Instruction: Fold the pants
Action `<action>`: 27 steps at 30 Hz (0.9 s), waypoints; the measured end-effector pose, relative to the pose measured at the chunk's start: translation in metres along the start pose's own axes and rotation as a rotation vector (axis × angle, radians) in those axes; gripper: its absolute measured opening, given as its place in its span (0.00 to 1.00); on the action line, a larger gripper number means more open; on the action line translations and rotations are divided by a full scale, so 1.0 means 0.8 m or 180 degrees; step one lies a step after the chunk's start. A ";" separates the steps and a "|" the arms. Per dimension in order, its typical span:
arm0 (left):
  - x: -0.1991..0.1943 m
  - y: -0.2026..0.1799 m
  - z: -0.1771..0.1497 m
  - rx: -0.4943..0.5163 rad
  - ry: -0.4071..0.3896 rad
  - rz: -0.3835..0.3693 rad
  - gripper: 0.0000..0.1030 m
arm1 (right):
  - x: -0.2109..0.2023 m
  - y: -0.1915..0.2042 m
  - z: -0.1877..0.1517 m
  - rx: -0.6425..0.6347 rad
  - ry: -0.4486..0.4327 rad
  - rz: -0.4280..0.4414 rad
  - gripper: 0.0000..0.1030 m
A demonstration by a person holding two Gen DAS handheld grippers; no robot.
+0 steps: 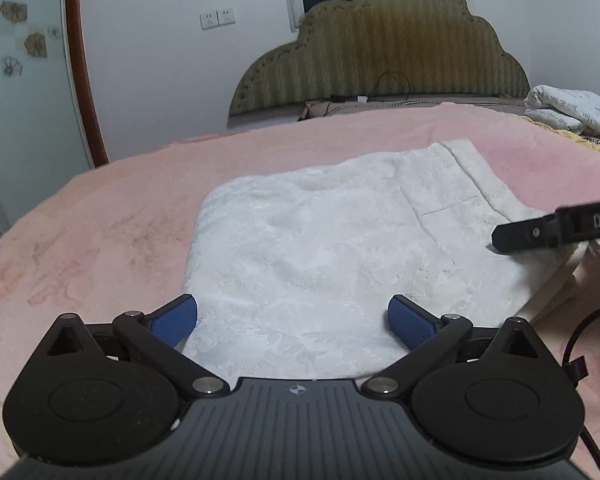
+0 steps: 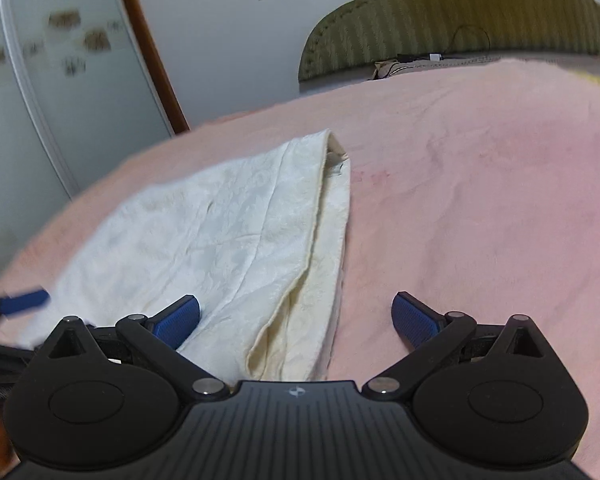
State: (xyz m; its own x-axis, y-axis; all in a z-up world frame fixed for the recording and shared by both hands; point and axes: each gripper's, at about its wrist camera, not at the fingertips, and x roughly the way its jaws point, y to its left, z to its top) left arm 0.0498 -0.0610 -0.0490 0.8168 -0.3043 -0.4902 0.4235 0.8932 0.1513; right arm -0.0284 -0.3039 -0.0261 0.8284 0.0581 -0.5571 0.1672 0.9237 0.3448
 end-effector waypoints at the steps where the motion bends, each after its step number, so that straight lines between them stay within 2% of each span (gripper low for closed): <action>1: 0.000 0.000 0.000 0.0008 0.0000 0.0002 0.99 | -0.001 -0.003 0.000 0.0035 -0.0009 0.0027 1.00; 4: -0.001 0.002 -0.001 -0.0025 -0.0006 -0.0028 1.00 | -0.004 -0.011 0.002 0.0149 -0.0045 0.0120 1.00; 7: -0.010 0.017 0.003 -0.0071 -0.0035 -0.0187 1.00 | -0.007 -0.026 0.002 0.0349 -0.0106 0.0285 1.00; 9: -0.011 0.032 0.013 -0.0083 -0.0044 -0.0210 0.96 | -0.010 -0.040 0.001 0.0525 -0.0155 0.0430 1.00; 12: -0.008 0.070 0.030 -0.0389 -0.0110 -0.0079 0.94 | -0.011 -0.054 0.004 0.0688 -0.0137 0.0575 1.00; 15: 0.014 0.119 0.044 -0.0883 0.0070 -0.0225 0.92 | -0.003 -0.042 0.016 0.0517 0.0019 0.0503 1.00; 17: 0.035 0.150 0.047 -0.1259 0.0261 -0.0405 0.93 | 0.005 -0.036 0.022 0.0423 0.0094 0.0552 0.94; 19: 0.062 0.174 0.045 -0.1586 0.0502 -0.0618 0.93 | 0.020 -0.035 0.030 0.0422 0.0193 0.0695 0.69; 22: 0.099 0.193 0.034 -0.1983 0.0842 -0.1003 0.92 | 0.040 -0.040 0.041 0.0443 0.0304 0.0757 0.55; 23: 0.106 0.193 0.031 -0.2051 0.0863 -0.1113 0.94 | 0.046 -0.043 0.044 0.0473 0.0345 0.0835 0.54; 24: 0.104 0.191 0.030 -0.2028 0.0780 -0.1138 0.93 | 0.050 -0.046 0.047 0.0513 0.0386 0.0896 0.50; 26: 0.107 0.179 0.034 -0.1897 0.0804 -0.1196 0.90 | 0.054 -0.046 0.049 0.0491 0.0434 0.0964 0.47; 27: 0.108 0.171 0.036 -0.1819 0.0812 -0.1230 0.74 | 0.054 -0.045 0.050 0.0460 0.0446 0.0963 0.45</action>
State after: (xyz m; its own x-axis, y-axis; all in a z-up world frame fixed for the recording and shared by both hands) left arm 0.1893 0.0258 -0.0459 0.5045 -0.6079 -0.6132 0.3353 0.7923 -0.5096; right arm 0.0227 -0.3499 -0.0328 0.7723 0.3813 -0.5081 0.0078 0.7941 0.6077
